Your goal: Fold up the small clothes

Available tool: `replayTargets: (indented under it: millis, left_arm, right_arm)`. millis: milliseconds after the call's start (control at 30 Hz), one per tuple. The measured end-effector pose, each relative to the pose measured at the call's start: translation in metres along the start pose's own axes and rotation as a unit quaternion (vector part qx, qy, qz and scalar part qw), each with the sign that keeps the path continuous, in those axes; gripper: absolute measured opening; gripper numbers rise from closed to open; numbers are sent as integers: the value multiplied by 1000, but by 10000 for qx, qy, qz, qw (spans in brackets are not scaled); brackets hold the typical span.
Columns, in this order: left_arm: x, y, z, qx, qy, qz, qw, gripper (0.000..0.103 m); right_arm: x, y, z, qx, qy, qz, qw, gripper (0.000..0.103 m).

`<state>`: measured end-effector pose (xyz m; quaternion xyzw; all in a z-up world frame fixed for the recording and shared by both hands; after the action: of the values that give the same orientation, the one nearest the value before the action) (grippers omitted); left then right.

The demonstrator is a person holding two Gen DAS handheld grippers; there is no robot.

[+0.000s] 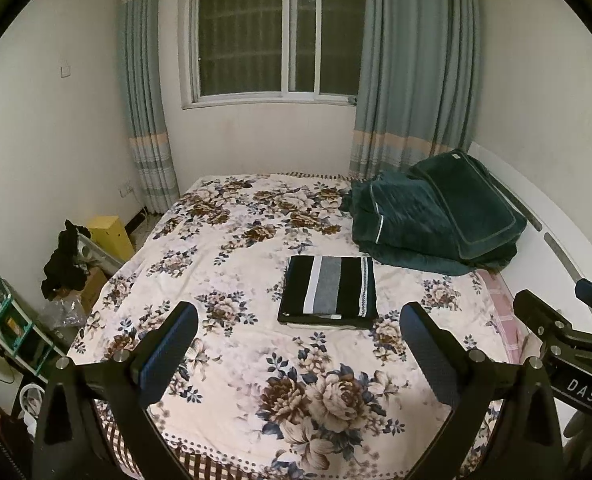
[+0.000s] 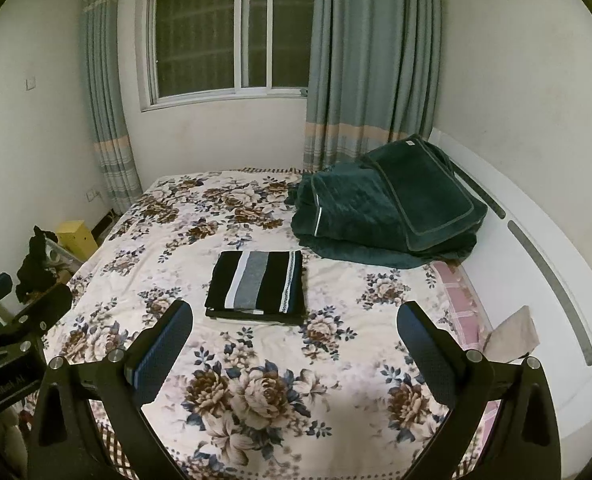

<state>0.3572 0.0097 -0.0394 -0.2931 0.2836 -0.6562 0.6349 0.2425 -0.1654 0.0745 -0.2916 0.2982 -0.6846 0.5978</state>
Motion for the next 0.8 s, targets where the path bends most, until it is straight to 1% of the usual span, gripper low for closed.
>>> replayTargets:
  millis: [800]
  left_arm:
    - [-6,-2,6,38,-12,56,10000,103]
  right_arm:
    - [-3,0,0,-8,-14,27,10000,103]
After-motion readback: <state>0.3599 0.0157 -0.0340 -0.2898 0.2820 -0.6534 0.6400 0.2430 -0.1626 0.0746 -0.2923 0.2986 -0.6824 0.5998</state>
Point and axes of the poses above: each gripper's, at about its wrist camera, not at the fingertips, and y roughly the way its jaws point, x to its right, z to its top, the point moved 8 cm from there along y, roughly the way its jaws point, and after that the axes turned 11 degrees about -x, right-handed, at the moved point
